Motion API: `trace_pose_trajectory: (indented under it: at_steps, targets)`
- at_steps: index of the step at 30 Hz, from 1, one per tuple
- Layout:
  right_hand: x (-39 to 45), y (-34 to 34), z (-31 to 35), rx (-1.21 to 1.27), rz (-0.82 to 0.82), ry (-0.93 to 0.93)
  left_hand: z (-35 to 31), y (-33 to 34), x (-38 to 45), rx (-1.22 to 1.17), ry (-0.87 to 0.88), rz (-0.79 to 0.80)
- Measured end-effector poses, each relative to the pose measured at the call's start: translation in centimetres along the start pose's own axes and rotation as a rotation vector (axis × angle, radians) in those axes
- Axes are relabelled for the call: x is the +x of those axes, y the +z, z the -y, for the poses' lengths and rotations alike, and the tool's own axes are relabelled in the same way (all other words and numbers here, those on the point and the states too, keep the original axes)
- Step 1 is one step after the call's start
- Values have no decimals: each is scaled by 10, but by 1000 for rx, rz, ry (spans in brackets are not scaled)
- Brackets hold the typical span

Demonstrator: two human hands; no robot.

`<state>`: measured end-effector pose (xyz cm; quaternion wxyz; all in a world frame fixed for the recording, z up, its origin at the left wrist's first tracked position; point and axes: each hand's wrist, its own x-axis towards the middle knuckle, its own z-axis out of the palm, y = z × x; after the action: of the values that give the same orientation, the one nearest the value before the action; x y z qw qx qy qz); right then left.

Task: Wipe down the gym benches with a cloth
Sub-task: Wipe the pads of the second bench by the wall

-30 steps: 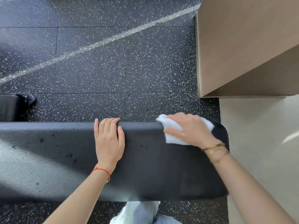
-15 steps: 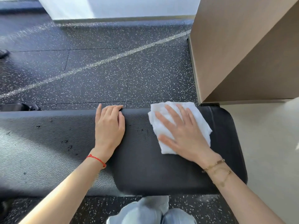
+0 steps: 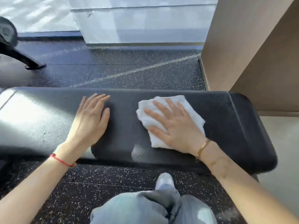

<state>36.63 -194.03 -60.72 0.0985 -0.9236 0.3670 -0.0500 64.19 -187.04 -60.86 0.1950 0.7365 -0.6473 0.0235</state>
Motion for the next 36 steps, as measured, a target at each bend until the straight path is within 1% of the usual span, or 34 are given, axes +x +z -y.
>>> trace_pose_trajectory:
  at_steps: [3, 5, 7, 10, 12, 15, 18, 20, 23, 27, 29, 30, 33, 34, 36]
  targets:
    - [21, -2, 1, 14, 23, 150, 15, -3, -32, 10, -39, -9]
    - [39, 1, 17, 4, 25, 210, 21, -3, -45, 21, -71, -20]
    - [43, 7, 43, -35, 35, 169, 21, -3, -48, 12, -93, -35]
    - [19, 16, 79, -75, 26, 14, 19, -5, -47, -41, -108, -40]
    - [4, 16, 86, -51, 19, -7, 19, -6, -47, -45, -108, -36]
    - [9, 16, 76, -23, -2, 122, 21, -5, -50, -38, -106, -45]
    - [56, 14, 62, -39, -21, 262, 22, -3, -48, -57, -107, -56]
    - [92, 13, 66, -20, 13, 290, 24, 0, -49, -58, -98, -60]
    - [112, 18, 89, -21, 18, 224, 25, 0, -49, -49, -91, -64]
    - [61, 22, 101, -22, 8, 49, 25, 0, -50, -48, -96, -52]
    - [48, 16, 87, -12, 24, 31, 25, 1, -51, -43, -96, -51]
    - [55, 14, 77, -14, 23, 55, 25, 1, -51, -43, -98, -56]
    - [104, 10, 59, 7, 45, 215, 25, 2, -52, -54, -103, -70]
    - [118, 11, 62, 9, 52, 255, 24, 1, -52, -58, -104, -73]
    - [132, 16, 78, -7, 55, 256, 24, 0, -52, -71, -103, -78]
